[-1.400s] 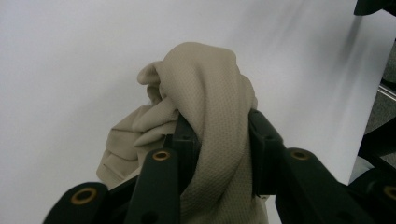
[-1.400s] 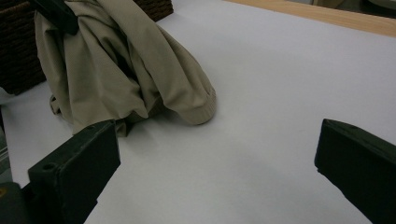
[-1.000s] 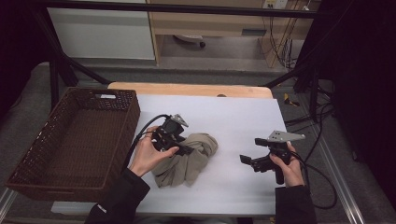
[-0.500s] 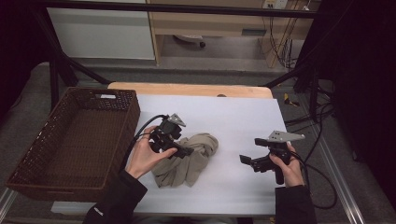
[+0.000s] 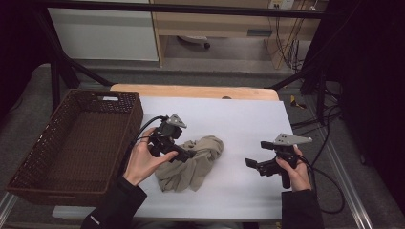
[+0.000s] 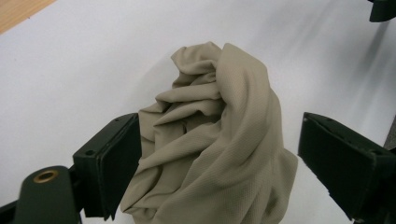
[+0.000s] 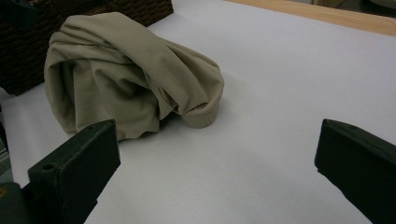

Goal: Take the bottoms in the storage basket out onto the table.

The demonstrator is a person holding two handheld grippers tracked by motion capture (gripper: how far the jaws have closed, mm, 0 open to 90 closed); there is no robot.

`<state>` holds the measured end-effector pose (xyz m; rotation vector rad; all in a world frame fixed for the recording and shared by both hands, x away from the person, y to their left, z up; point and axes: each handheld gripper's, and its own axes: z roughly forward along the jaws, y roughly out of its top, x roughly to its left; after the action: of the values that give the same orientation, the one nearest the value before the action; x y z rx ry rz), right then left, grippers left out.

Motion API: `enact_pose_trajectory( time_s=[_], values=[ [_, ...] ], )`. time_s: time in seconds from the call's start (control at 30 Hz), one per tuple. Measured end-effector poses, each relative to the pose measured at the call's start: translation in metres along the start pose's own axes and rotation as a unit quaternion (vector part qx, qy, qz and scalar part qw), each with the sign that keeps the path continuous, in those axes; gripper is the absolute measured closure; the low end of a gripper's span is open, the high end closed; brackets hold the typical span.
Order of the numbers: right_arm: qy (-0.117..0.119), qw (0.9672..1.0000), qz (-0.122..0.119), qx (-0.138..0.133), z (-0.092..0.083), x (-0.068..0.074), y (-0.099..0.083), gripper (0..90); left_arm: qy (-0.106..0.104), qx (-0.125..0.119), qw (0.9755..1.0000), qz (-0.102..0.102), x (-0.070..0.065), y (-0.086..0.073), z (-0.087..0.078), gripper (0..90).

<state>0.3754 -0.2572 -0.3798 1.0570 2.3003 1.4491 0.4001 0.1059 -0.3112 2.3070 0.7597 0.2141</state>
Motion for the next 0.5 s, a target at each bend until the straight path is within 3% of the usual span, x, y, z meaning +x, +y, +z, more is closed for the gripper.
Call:
enact_pose_trajectory(
  time_s=[0.5],
  values=[
    [-0.001, 1.0, -0.002, -0.003, -0.001, 0.0, 0.001, 0.7, 0.007, -0.01, 0.9999, 0.006, -0.004, 0.0, -0.023, 12.1]
  ],
)
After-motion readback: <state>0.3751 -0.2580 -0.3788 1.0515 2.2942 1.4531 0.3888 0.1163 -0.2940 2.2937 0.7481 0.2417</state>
